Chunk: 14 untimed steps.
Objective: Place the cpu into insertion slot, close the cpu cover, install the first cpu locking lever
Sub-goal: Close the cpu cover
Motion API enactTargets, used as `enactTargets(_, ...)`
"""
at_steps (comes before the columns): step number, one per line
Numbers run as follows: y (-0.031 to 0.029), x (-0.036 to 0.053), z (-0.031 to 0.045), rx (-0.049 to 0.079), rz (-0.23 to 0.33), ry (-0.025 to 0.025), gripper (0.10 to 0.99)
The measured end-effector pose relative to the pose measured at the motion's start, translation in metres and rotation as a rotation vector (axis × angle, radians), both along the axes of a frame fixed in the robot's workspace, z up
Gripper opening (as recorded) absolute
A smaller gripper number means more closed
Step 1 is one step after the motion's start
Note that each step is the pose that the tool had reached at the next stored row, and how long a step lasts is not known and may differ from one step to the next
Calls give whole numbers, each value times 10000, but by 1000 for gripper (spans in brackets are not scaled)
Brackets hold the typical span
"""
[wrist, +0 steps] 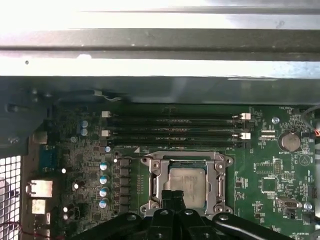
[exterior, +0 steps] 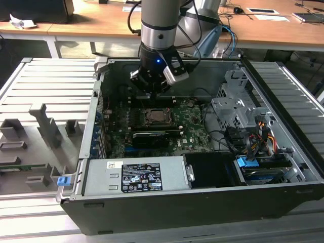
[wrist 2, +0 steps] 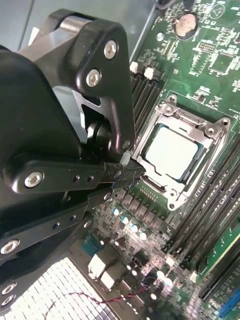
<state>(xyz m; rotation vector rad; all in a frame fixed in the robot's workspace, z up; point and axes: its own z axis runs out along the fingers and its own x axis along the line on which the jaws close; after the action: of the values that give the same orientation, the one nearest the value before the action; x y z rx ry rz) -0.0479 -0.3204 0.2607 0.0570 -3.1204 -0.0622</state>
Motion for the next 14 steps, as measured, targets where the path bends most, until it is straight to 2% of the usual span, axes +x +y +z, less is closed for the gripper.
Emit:
enactTargets(8, 0, 0, 0, 0, 998, 0, 106)
enactTargets(11, 0, 0, 0, 0, 1612, 0, 106)
enactTargets(14, 0, 0, 0, 0, 1994, 0, 106)
